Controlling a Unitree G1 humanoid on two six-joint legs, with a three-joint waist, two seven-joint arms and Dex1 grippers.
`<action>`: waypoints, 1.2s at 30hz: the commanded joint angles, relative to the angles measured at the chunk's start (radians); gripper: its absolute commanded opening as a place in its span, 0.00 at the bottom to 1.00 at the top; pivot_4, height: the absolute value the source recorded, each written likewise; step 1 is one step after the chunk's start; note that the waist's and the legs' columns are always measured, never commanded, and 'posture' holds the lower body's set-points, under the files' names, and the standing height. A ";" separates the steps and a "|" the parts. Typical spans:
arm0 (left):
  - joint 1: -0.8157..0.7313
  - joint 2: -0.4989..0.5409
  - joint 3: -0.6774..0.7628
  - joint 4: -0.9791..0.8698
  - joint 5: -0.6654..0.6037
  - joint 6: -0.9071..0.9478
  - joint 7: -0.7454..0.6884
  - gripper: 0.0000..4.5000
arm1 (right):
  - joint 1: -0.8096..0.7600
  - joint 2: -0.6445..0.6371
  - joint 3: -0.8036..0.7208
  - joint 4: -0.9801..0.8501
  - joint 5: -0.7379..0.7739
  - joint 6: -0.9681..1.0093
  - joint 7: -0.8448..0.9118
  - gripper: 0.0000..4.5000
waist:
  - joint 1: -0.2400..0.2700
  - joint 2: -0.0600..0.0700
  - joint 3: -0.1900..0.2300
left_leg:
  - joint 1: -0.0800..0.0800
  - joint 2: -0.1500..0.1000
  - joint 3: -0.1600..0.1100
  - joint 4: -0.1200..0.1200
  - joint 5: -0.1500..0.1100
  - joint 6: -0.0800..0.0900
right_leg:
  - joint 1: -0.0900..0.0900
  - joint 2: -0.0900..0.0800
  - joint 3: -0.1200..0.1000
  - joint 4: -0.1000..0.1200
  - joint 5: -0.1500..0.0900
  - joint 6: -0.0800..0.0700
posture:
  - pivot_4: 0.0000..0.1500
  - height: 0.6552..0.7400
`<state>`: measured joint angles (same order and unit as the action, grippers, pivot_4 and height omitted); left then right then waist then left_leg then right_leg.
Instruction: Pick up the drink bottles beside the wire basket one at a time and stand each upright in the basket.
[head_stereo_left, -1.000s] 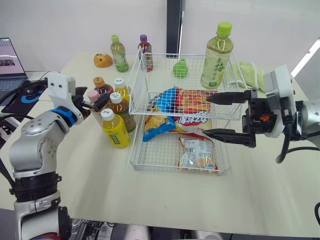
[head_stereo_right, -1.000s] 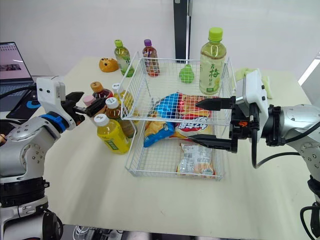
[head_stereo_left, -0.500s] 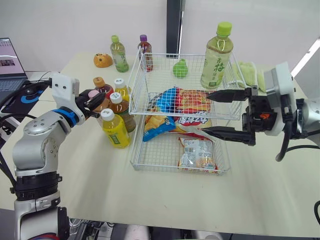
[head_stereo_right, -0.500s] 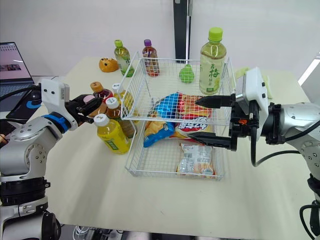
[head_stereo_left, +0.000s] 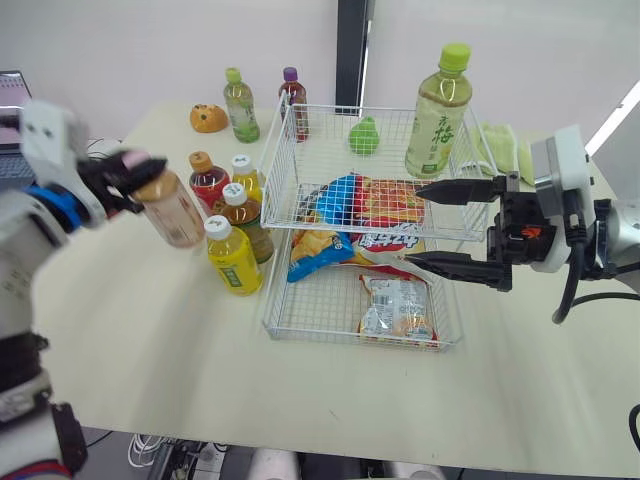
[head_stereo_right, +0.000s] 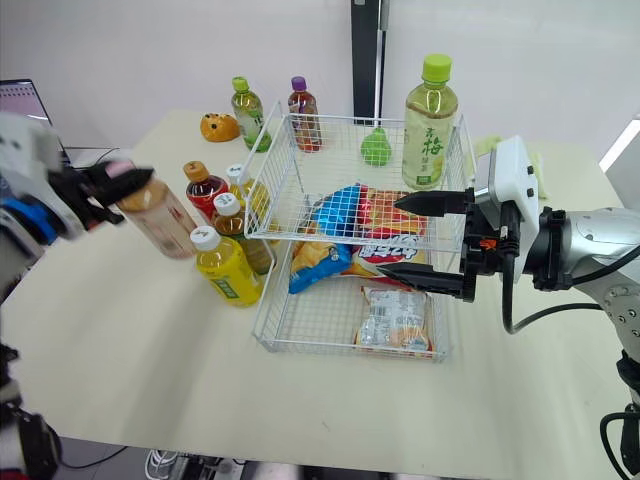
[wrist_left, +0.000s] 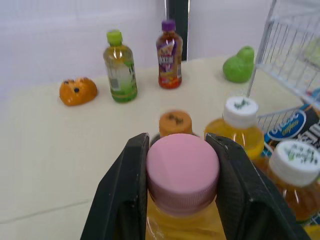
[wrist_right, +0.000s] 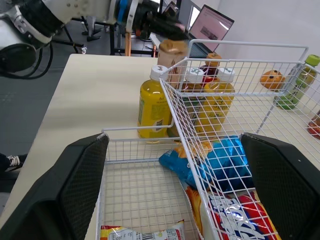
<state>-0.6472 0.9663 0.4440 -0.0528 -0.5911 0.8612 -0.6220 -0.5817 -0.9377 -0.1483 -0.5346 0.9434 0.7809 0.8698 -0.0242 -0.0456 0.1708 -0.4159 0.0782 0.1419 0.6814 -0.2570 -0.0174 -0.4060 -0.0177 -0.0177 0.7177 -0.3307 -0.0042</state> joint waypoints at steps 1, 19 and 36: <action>-0.183 0.074 0.005 0.044 -0.083 0.078 -0.048 0.31 | -0.008 -0.030 -0.060 0.010 -0.008 -0.011 0.008 1.00 | 0.003 0.000 0.000 | 0.000 0.000 0.000 0.000 0.000 0.000 | 0.000 0.000 0.000 0.000 0.000 0.000 | 1.00 0.78; -1.035 -0.201 -0.363 0.661 0.114 -0.091 -0.271 0.31 | 0.154 -0.108 -0.262 -0.042 0.013 0.028 -0.041 1.00 | 0.022 0.000 0.000 | -0.001 -0.001 0.002 0.000 0.000 0.000 | -0.001 0.000 0.001 0.000 0.000 0.000 | 1.00 0.78; -1.070 -0.653 -0.443 1.032 0.324 -0.500 -0.318 0.31 | 0.215 -0.099 -0.359 -0.097 0.047 0.043 -0.201 1.00 | 0.007 0.003 0.002 | -0.001 -0.001 0.004 -0.001 0.000 0.000 | -0.003 0.000 0.003 0.000 0.000 0.000 | 1.00 0.78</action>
<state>-1.6787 0.3111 -0.0221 0.9898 -0.2705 0.4171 -0.9581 -0.3642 -1.0284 -0.4618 -0.6102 0.9743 0.8279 0.6874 -0.0175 -0.0424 0.1732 -0.4174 0.0774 0.1458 0.6809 -0.2569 -0.0174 -0.4094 -0.0172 -0.0143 0.7179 -0.3308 -0.0039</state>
